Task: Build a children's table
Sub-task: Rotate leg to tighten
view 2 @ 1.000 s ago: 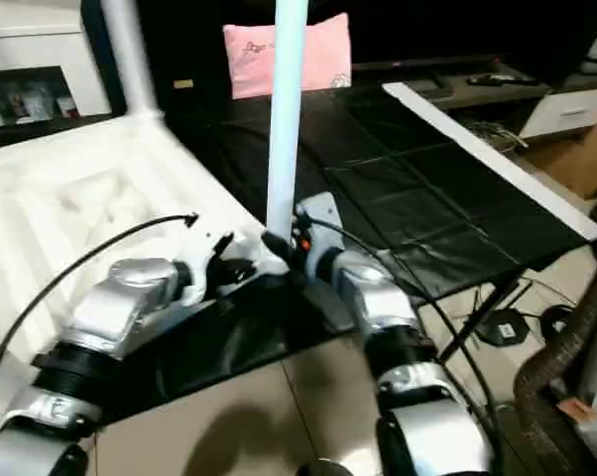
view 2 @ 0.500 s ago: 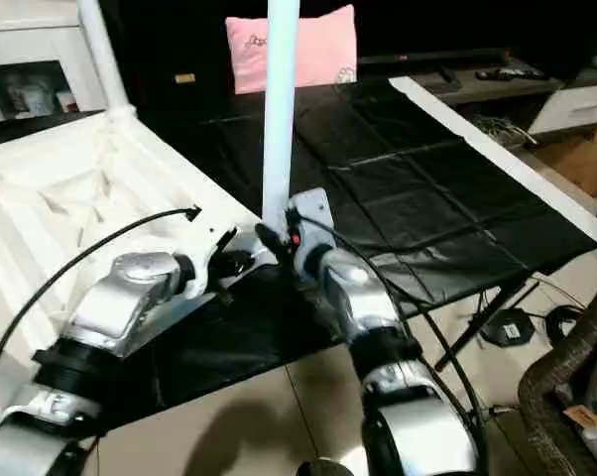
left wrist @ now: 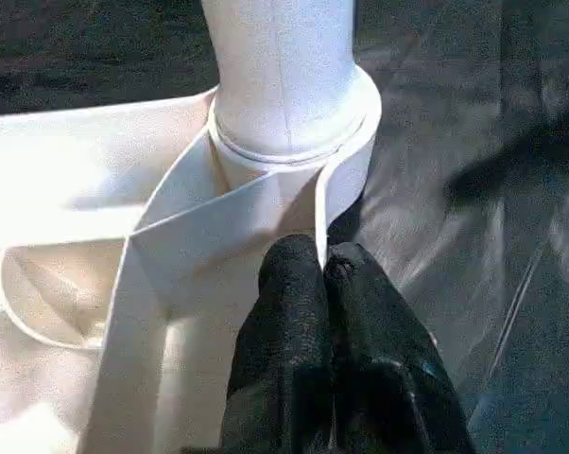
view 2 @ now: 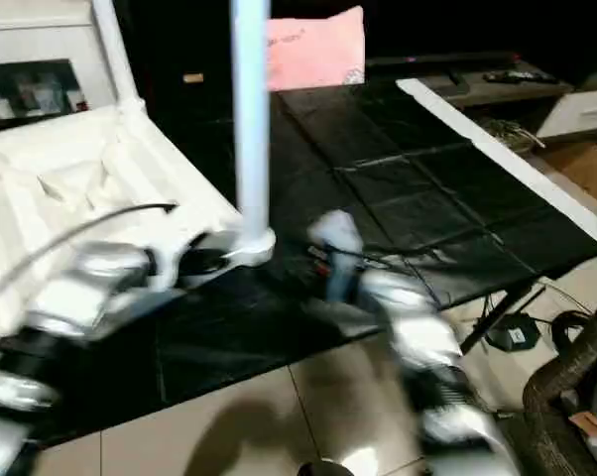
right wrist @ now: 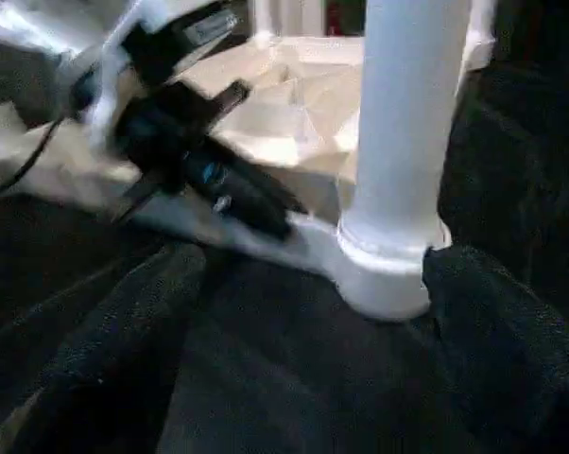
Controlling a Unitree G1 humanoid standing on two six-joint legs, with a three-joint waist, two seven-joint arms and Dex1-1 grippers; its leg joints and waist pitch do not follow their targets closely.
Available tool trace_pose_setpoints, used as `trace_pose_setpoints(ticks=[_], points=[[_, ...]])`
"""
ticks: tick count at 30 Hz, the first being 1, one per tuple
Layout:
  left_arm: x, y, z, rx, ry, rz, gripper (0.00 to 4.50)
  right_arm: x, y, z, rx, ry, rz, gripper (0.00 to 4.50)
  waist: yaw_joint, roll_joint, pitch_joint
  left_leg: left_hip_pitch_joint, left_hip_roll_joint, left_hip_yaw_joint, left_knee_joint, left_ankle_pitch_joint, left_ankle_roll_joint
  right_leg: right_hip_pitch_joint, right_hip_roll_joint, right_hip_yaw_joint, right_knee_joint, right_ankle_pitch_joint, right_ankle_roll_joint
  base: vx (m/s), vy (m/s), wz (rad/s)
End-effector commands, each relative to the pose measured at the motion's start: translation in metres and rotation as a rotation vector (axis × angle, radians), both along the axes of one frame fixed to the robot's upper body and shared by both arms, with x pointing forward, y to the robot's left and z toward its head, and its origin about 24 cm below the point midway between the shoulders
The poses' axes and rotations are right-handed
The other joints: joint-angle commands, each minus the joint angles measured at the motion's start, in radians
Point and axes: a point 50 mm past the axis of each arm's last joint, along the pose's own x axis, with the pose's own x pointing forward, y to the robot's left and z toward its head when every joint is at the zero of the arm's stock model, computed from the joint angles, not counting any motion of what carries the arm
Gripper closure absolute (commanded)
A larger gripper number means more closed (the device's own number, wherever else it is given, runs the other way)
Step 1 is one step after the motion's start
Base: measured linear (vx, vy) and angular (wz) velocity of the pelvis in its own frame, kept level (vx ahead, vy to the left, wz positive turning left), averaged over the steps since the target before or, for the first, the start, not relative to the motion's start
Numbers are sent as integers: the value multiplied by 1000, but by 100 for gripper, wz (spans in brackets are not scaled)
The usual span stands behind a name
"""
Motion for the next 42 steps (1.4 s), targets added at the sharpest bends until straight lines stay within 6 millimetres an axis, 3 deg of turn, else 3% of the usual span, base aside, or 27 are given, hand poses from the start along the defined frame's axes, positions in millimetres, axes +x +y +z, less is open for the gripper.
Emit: trace_pose_setpoints(ticks=[1, 6, 7, 10, 11, 15, 17, 18, 21, 23, 25, 27, 31, 32, 33, 34, 35, 36, 37, 38, 39, 40, 41, 42], points=[[1, 8, 2, 37, -12, -35, 450, -1, 0, 5, 14, -8, 1, 17, 12, 7, -62, -24, -27, 29, -68, -160, 84, 84, -28, 41, -75, -280, -174, 0, 0, 0], [-5, 29, 4, 65, -1, -102, 450, 3, -5, 4, 10, -20, -139, 5, 22, 8, -60, -21, -25, 29, -72, -161, 52, 80, -32, 43, -76, -318, -155, 0, 0, 0], [-6, 31, 7, 39, 4, -101, 450, 5, -6, 5, 20, -28, -173, 5, 22, 3, -60, -22, -25, 30, -72, -158, 48, 80, -34, 44, -75, -318, -154, 0, 0, 0], [-11, 34, 12, -29, 11, -117, 450, 4, -7, 6, 46, -23, -227, 5, 29, 9, -60, -17, -21, 30, -74, -146, 32, 78, -34, 47, -66, -278, -173, 0, 0, 0], [-14, 37, 14, -58, 17, -122, 395, 2, -7, 5, 59, -24, -260, 0, 32, 7, -62, -18, -20, 31, -74, -123, 30, 80, -34, 49, -58, -226, -186, 0, 0, 0], [-17, 50, 24, -117, -32, -51, 390, -5, -6, 2, 75, -56, -330, 0, 33, 6, -61, -16, -21, 33, -74, -116, 29, 81, -33, 48, -54, -165, -211, 0, 0, 0], [-20, 53, 32, -191, -64, -30, 353, -7, -6, 4, 102, -67, -378, 0, 33, 3, -58, -17, -22, 33, -75, -138, 30, 82, -31, 48, -58, -196, -202, 0, 0, 0], [-22, 56, 39, -260, -91, -10, 352, -8, -7, 5, 111, -82, -420, 0, 37, 4, -57, -17, -19, 32, -77, -144, 21, 82, -37, 50, -56, -215, -198, 0, 0, 0], [-25, 59, 46, -323, -119, 33, 343, -9, -9, 5, 85, -96, -461, 0, 37, 3, -51, -14, -21, 34, -79, -177, 11, 76, -31, 49, -64, -286, -173, 0, 0, 0], [-33, 65, 49, -380, -161, 118, 308, -13, -10, -4, -10, -29, -493, 0, 36, 0, -48, -19, -22, 32, -81, -188, 12, 81, -30, 49, -69, -324, -152, 0, 0, 0], [-39, 64, 47, -414, -194, 184, 306, -16, -11, -6, -31, -37, -503, 0, 35, 1, -47, -16, -22, 34, -80, -197, 11, 75, -28, 48, -73, -343, -139, 0, 0, 0], [-46, 58, 43, -460, -224, 259, 267, -19, -10, -5, -39, -74, -516, 0, 36, -2, -47, -16, -22, 35, -78, -210, 22, 73, -29, 47, -79, -372, -123, 0, 0, 0], [-59, 45, 33, -509, -265, 366, 251, -22, -9, -5, -52, -96, -550, 0, 37, -8, -47, -21, -19, 35, -78, -202, 32, 72, -26, 48, -80, -359, -117, 0, 0, 0], [-66, 37, 27, -523, -284, 425, 234, -23, -8, -7, -59, -89, -572, 0, 39, -6, -49, -17, -20, 35, -77, -207, 35, 68, -24, 49, -79, -362, -107, 0, 0, 0], [-70, 32, 23, -534, -283, 461, 224, -23, -8, -7, -65, -84, -594, 0, 36, -12, -45, -26, -19, 34, -80, -210, 35, 73, -24, 47, -83, -373, -95, 0, 0, 0], [-79, 22, 13, -545, -278, 537, 223, -22, -7, -8, -78, -85, -619, 0, 50, -26, -40, -83, -35, -5, -94, -204, 79, 118, -45, 10, -68, -378, -75, 0, 0, 0], [-79, 22, 13, -545, -278, 537, 219, -22, -7, -8, -78, -85, -619, 0, 42, -4, -44, -71, -23, -16, -101, -207, 92, 116, -40, -4, -74, -362, -74, 9, -14, 35], [-84, 17, 6, -522, -286, 567, 204, -23, -5, -8, -75, -82, -614, 0, 27, 6, -43, -64, -18, -44, -93, -219, 111, 107, -33, -26, -75, -305, -93, 9, -14, 35], [-87, 14, 3, -507, -292, 587, 188, -24, -4, -9, -72, -79, -604, 0, 7, 12, -41, -77, -2, -74, -100, -240, 130, 118, -23, -44, -68, -247, -142, 13, -41, 56], [-87, 14, 3, -507, -292, 587, 188, -24, -4, -9, -71, -79, -604, 0, 6, 26, -40, -67, 11, -96, -109, -262, 146, 115, -10, -56, -57, -234, -175, 30, -116, 54], [-88, 11, 1, -494, -299, 593, 181, -25, -2, -9, -77, -82, -592, 0, -8, 32, -38, -51, 42, -152, -134, -249, 222, 106, 12, -64, -15, -206, -244, 30, -116, 54], [-90, 8, 0, -477, -309, 598, 181, -26, -1, -10, -78, -82, -579, 0, -16, 35, -36, -41, 52, -180, -142, -222, 263, 100, 22, -66, 8, -212, -281, 69, -157, 57], [-90, 8, 0, -477, -309, 598, 181, -26, -1, -10, -78, -82, -579, 0, -14, 43, -27, -25, 56, -215, -149, -226, 314, 79, 32, -58, 40, -240, -337, 57, -169, 66], [-92, 6, -1, -489, -309, 593, 156, -27, 0, -10, -76, -81, -570, 0, -11, 33, -25, -40, 28, -219, -147, -257, 323, 85, 22, -35, 44, -245, -368, 57, -169, 66]])
